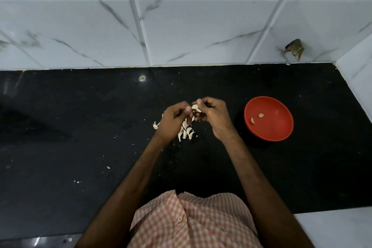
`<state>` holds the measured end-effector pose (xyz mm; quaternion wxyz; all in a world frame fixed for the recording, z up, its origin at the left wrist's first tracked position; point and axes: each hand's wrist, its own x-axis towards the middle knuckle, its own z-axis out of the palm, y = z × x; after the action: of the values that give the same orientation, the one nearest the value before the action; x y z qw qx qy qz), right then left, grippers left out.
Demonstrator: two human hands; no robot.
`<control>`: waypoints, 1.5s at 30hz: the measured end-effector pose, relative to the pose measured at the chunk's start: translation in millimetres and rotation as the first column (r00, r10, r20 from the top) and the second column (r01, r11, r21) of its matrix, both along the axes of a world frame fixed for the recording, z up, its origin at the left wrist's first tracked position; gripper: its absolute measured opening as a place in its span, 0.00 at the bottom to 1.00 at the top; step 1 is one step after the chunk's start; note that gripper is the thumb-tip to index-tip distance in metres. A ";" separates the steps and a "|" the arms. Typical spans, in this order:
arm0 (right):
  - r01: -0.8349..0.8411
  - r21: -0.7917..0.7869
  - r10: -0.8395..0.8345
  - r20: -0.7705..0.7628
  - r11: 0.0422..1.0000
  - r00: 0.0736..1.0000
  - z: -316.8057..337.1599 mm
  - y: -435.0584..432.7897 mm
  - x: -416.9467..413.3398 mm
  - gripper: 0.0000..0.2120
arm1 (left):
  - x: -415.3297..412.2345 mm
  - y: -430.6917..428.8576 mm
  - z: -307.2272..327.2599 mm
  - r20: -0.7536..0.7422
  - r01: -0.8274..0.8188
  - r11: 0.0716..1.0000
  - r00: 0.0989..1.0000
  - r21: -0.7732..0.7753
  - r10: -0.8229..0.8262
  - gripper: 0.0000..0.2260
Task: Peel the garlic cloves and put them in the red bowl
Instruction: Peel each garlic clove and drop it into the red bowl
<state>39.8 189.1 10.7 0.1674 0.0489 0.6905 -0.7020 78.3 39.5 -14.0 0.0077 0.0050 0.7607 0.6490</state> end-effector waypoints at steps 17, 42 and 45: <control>-0.042 -0.041 0.042 0.000 0.998 0.999 4.8 -3.5 5.2 0.01 | 3.9 9.1 12.9 0.156 -0.225 0.946 0.969 0.235 0.191 0.16; -0.021 0.216 0.065 -0.196 0.976 0.978 -3.8 -15.1 4.4 0.03 | 7.2 7.1 17.0 0.465 -0.389 0.770 0.875 0.506 0.136 0.06; -0.009 0.243 0.064 -0.221 0.970 0.973 -2.2 -17.1 3.2 0.03 | 7.0 4.6 15.7 0.457 -0.372 0.777 0.881 0.507 0.124 0.06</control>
<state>43.0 171.9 8.5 0.0930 -0.0247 0.7859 -0.6108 85.3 44.1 1.7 0.0729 -0.2277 0.5012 0.8317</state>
